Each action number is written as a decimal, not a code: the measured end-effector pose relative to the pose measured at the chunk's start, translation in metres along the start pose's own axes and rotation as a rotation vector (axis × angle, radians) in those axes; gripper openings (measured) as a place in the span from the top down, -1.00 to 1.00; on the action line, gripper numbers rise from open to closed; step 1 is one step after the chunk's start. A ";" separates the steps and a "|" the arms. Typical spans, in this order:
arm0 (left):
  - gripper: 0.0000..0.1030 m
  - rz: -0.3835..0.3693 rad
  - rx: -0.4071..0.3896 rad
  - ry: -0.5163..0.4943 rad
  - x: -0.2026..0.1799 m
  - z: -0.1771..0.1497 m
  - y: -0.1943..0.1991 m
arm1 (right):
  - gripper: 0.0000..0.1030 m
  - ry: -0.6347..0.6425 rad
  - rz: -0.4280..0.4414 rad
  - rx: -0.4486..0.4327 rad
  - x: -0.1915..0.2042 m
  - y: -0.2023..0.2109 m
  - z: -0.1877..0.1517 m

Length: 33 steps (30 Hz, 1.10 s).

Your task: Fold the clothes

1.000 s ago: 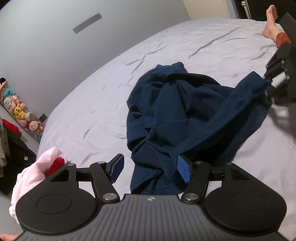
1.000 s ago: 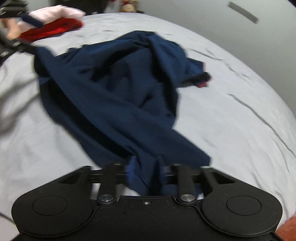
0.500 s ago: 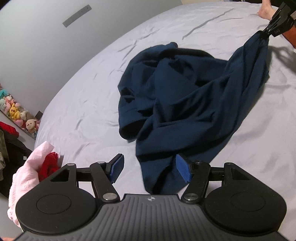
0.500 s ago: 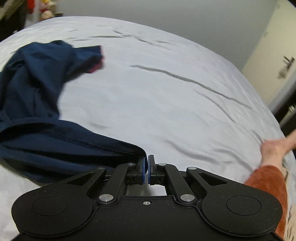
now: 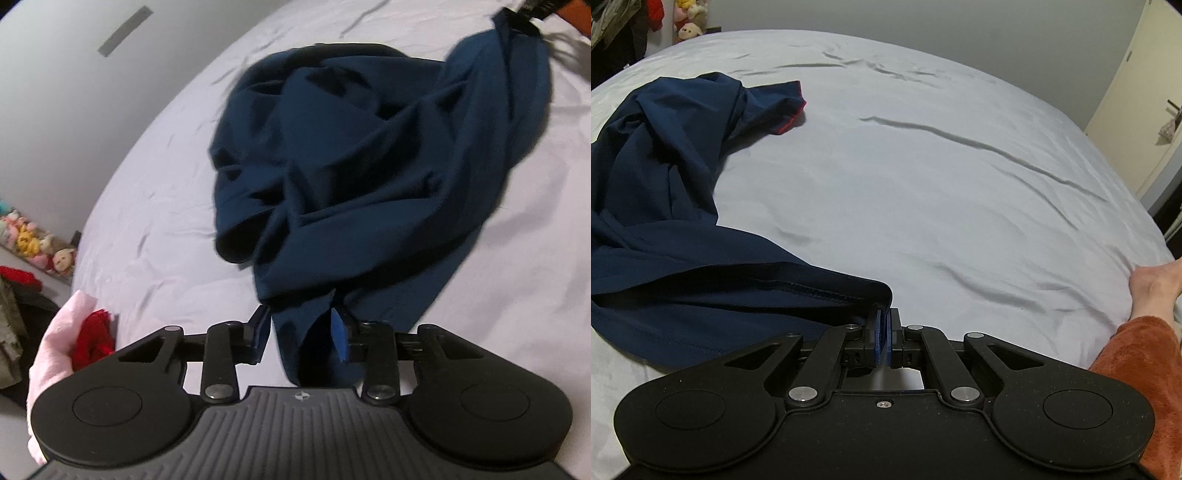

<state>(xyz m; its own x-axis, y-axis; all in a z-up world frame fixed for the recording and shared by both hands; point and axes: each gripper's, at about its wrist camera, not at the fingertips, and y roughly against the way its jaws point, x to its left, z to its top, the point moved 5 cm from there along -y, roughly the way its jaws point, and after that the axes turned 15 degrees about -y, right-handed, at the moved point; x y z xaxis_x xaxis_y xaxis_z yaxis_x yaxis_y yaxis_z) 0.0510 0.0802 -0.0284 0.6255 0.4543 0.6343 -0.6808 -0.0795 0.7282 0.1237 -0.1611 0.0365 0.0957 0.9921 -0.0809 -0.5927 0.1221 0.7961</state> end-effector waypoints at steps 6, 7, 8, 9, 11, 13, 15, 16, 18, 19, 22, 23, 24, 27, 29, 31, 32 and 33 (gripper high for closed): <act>0.36 0.029 -0.013 0.020 0.007 0.001 0.004 | 0.97 0.007 0.004 0.005 0.003 -0.002 0.000; 0.36 0.026 -0.016 0.023 0.007 0.001 0.004 | 0.97 0.008 0.004 0.006 0.003 -0.002 0.000; 0.36 0.024 -0.016 0.026 0.007 0.002 0.004 | 0.97 0.009 0.004 0.008 0.003 -0.002 -0.001; 0.36 0.022 -0.015 0.029 0.007 0.003 0.003 | 0.97 0.009 0.004 0.010 0.002 -0.002 -0.001; 0.36 0.024 -0.006 0.035 0.007 0.004 0.000 | 0.97 0.006 0.008 0.011 0.002 -0.003 -0.001; 0.36 0.031 0.008 0.047 0.008 0.007 -0.004 | 0.97 -0.001 0.017 0.012 0.001 -0.003 0.000; 0.36 0.034 0.002 0.056 0.009 0.010 -0.002 | 0.97 -0.009 0.026 0.014 0.000 -0.003 0.001; 0.35 0.037 -0.009 0.064 0.011 0.012 0.001 | 0.97 -0.011 0.027 0.017 0.000 -0.004 0.001; 0.35 0.048 -0.037 0.080 0.015 0.018 0.008 | 0.97 -0.014 0.029 0.024 -0.001 -0.005 0.000; 0.36 0.054 -0.043 0.081 0.017 0.020 0.009 | 0.97 -0.015 0.029 0.028 -0.001 -0.005 0.000; 0.36 0.050 -0.007 0.033 0.015 0.019 0.000 | 0.97 -0.015 0.031 0.036 0.000 -0.006 0.001; 0.36 0.042 0.006 0.023 0.013 0.018 -0.003 | 0.97 -0.016 0.032 0.036 0.000 -0.005 0.001; 0.36 0.025 0.021 -0.002 0.009 0.016 -0.007 | 0.97 -0.018 0.033 0.037 0.001 -0.005 0.001; 0.36 0.000 0.015 -0.020 0.003 0.013 -0.005 | 0.97 -0.025 0.032 0.038 0.001 -0.002 0.001; 0.35 -0.009 0.005 -0.016 0.001 0.010 -0.003 | 0.97 -0.024 0.029 0.042 0.000 -0.003 0.000; 0.36 -0.002 0.013 -0.001 0.003 0.008 -0.005 | 0.97 -0.023 0.028 0.044 0.001 -0.003 0.000; 0.40 0.000 0.021 0.023 0.006 0.006 -0.007 | 0.96 -0.021 0.027 0.044 0.002 -0.004 0.001; 0.58 -0.001 0.025 0.047 0.010 0.006 -0.009 | 0.96 -0.020 0.027 0.044 0.002 -0.004 0.001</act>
<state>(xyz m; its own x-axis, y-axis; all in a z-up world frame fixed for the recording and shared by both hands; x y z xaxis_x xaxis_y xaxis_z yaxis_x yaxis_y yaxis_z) 0.0653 0.0803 -0.0271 0.6073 0.4953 0.6212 -0.6699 -0.1011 0.7355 0.1273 -0.1593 0.0340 0.0962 0.9942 -0.0476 -0.5594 0.0935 0.8236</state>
